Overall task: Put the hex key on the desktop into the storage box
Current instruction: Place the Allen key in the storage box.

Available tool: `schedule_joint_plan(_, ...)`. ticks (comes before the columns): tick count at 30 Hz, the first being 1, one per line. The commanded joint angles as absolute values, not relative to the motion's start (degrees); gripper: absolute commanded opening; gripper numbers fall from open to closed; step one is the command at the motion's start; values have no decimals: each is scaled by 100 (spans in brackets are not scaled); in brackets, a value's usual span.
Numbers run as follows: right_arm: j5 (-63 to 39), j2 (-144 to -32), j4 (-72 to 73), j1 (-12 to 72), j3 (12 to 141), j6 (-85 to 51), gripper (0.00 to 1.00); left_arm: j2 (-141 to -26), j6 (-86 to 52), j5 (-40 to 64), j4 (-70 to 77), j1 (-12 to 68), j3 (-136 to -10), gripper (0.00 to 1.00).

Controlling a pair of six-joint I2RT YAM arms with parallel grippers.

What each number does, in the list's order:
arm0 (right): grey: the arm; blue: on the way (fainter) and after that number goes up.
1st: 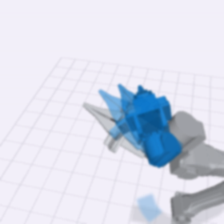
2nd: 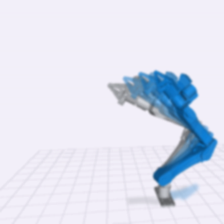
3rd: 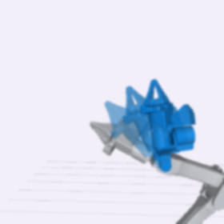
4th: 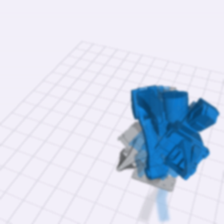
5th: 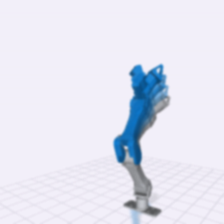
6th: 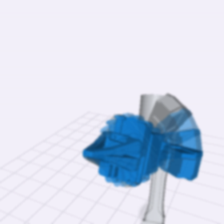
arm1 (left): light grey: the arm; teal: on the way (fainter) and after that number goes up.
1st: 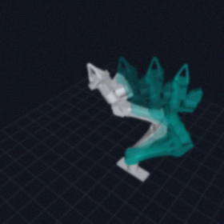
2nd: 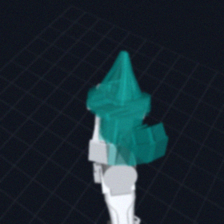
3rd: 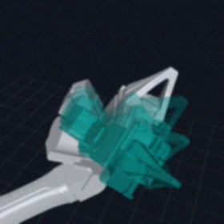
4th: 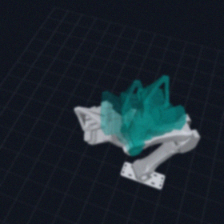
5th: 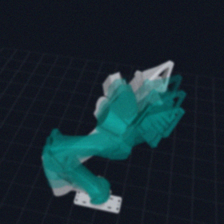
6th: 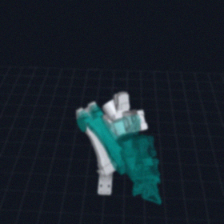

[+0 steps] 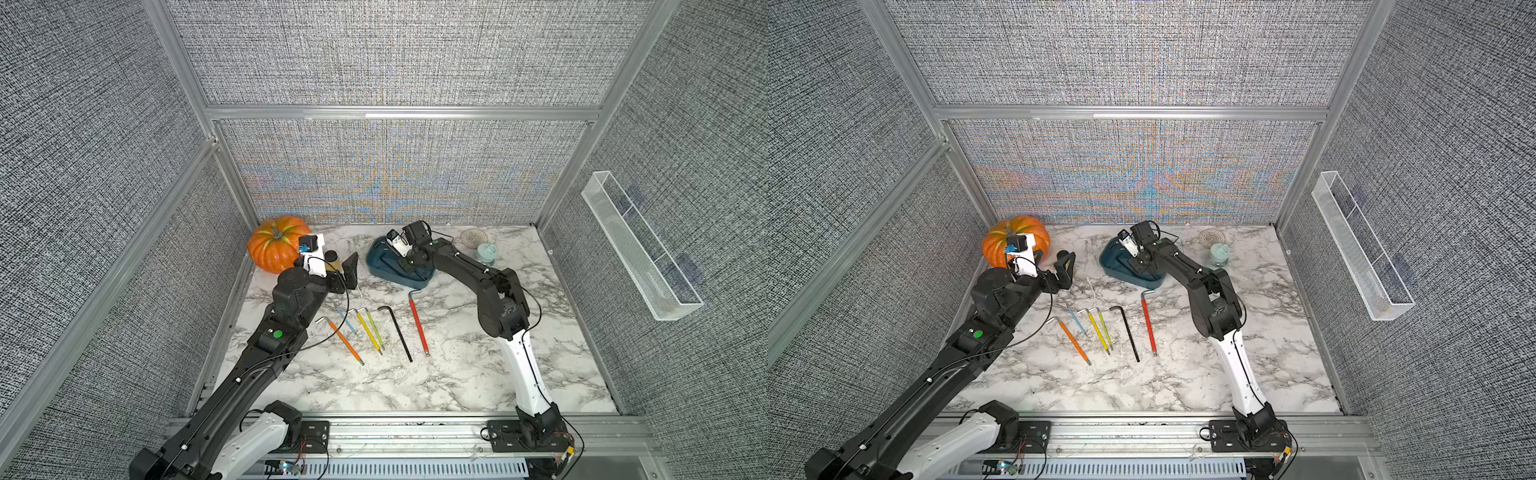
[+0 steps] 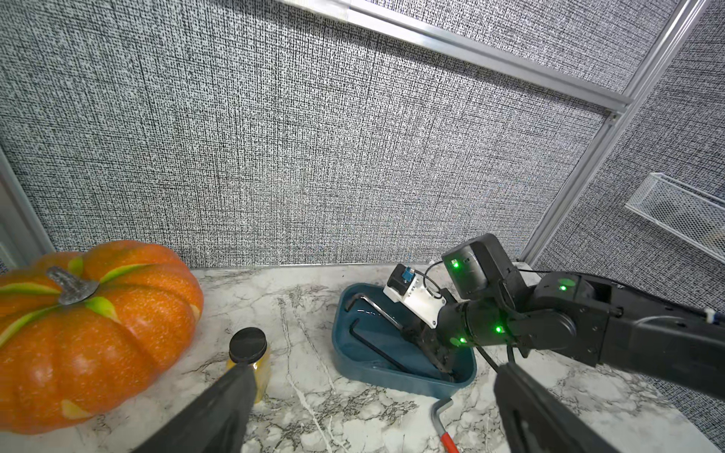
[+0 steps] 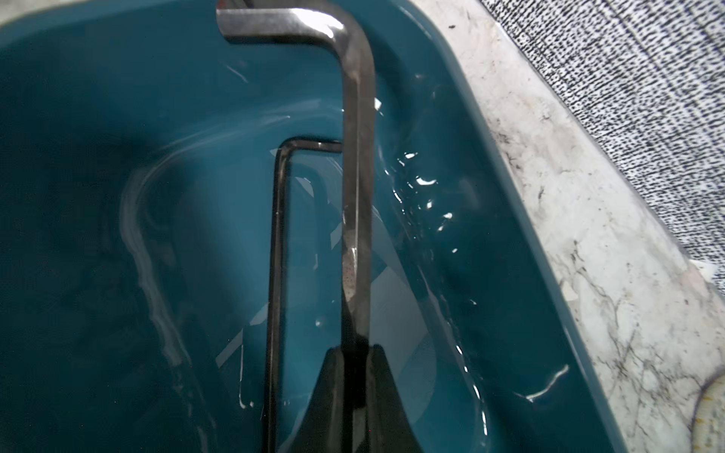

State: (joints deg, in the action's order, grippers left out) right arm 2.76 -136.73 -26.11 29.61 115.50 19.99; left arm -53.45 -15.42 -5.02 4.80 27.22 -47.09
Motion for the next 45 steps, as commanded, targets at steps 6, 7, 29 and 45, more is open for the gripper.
schedule_joint_plan(6, 264, -13833, -2557, 2962, 11606, 2039, 0, -5322, -1534, -504, 593, 2725, -4729, 100)
schedule_joint_plan(7, 264, -13855, -2557, 2962, 11603, 2038, 0, -5309, -1538, -514, 589, 2718, -4723, 100)
schedule_joint_plan(29, 185, -13619, -2246, 2914, 11611, 1696, 44, -5282, -1528, -545, 590, 2724, -4741, 100)
schedule_joint_plan(45, 733, -10626, -1548, 3047, 9731, 253, 99, -5234, -1500, -454, 546, 2720, -4683, 100)
